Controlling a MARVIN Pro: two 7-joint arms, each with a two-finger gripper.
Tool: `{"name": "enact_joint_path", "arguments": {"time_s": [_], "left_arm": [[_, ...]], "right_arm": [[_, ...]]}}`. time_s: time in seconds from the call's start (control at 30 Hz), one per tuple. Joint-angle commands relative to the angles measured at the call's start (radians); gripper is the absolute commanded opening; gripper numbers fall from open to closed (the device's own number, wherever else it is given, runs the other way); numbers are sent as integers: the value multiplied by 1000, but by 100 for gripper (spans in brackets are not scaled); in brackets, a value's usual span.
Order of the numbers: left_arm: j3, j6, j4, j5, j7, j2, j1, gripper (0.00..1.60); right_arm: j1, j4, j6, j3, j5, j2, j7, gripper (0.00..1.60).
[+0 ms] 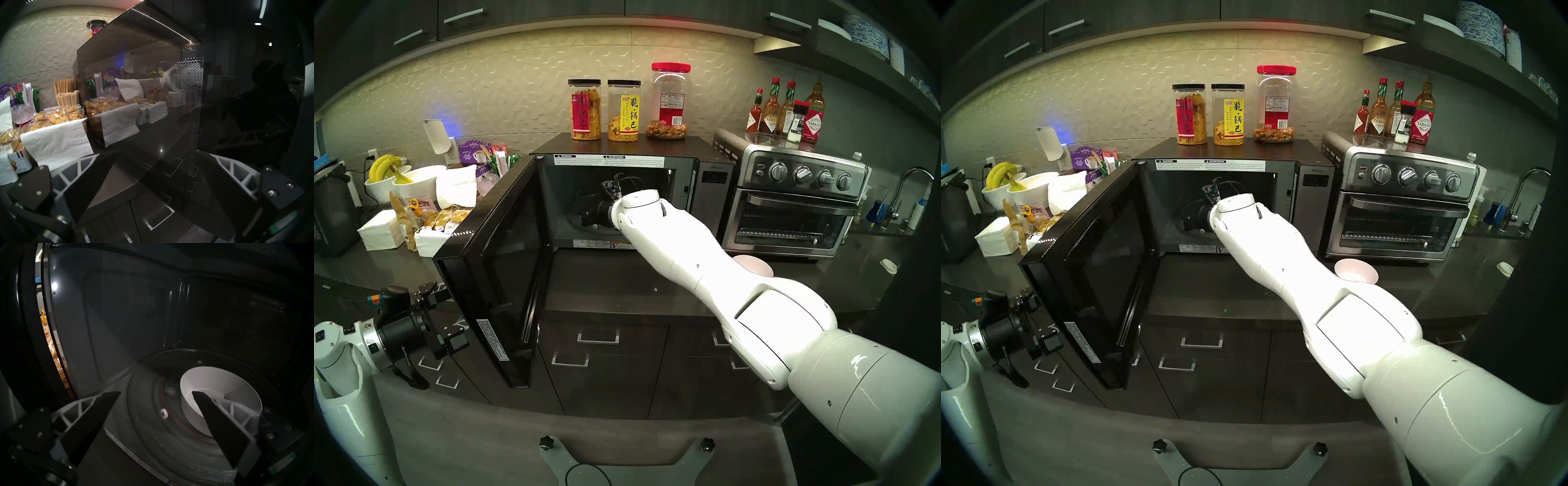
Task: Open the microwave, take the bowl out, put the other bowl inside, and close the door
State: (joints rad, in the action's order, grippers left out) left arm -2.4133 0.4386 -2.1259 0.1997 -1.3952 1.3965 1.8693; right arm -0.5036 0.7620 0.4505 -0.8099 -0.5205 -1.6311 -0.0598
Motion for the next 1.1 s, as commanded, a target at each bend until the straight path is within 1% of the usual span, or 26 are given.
{"name": "enact_joint_path", "arguments": {"time_s": [0.0, 0.37, 0.67, 1.07], "left_arm": [[1, -1, -15, 5, -9, -2, 2, 160], [1, -1, -15, 5, -9, -2, 2, 160], [1, -1, -15, 5, -9, -2, 2, 160], [1, -1, -15, 5, -9, -2, 2, 160]], "right_arm": [[59, -8, 16, -4, 2, -29, 2, 160], [85, -61, 39, -7, 3, -51, -1, 160], [103, -97, 55, -20, -8, -64, -23, 160], [111, -117, 66, -27, -14, -65, -59, 160]]}}
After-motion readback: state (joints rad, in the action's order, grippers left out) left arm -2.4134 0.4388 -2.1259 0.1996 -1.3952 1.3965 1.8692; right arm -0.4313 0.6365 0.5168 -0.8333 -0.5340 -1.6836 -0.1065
